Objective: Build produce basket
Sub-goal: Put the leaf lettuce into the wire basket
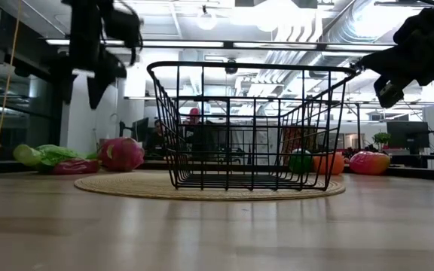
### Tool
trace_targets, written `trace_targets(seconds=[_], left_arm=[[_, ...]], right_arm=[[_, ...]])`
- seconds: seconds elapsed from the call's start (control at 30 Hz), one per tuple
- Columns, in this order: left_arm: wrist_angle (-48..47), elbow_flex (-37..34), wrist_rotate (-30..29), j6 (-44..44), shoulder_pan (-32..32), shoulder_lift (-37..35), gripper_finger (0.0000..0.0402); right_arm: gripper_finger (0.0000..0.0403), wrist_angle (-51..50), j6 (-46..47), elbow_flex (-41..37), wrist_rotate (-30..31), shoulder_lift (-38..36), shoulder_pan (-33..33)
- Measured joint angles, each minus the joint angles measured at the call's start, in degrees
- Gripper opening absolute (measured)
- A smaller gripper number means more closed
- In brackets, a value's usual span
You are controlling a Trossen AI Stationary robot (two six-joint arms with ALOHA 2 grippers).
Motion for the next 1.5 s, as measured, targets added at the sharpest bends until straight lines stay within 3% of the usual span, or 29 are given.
trace_targets(seconds=[0.23,0.53,0.87,1.17,1.33,1.5], left_arm=[[2.3,-1.1,1.5,-3.4,5.4,7.1,0.0349],[11.0,-12.5,6.6,-10.1,8.1,7.5,0.0349],[22.5,-19.4,2.2,-14.8,9.3,7.5,0.0349],[23.7,-21.8,-0.1,-12.7,9.3,10.2,0.0348],[24.0,-22.3,0.2,-12.8,9.3,11.0,0.0311],[22.0,-22.4,0.2,-12.6,9.3,10.7,0.0227]], right_arm=[[0.0000,0.0,0.0,0.0,0.0,0.0,0.0],[0.0000,0.0,0.0,0.0,0.0,0.0,0.0],[0.0000,0.0,0.0,0.0,0.0,0.0,0.0],[0.0000,0.0,0.0,0.0,0.0,0.0,0.0],[0.0000,0.0,0.0,0.0,0.0,0.0,0.0],[0.0000,0.0,0.0,0.0,0.0,0.0,0.0]])
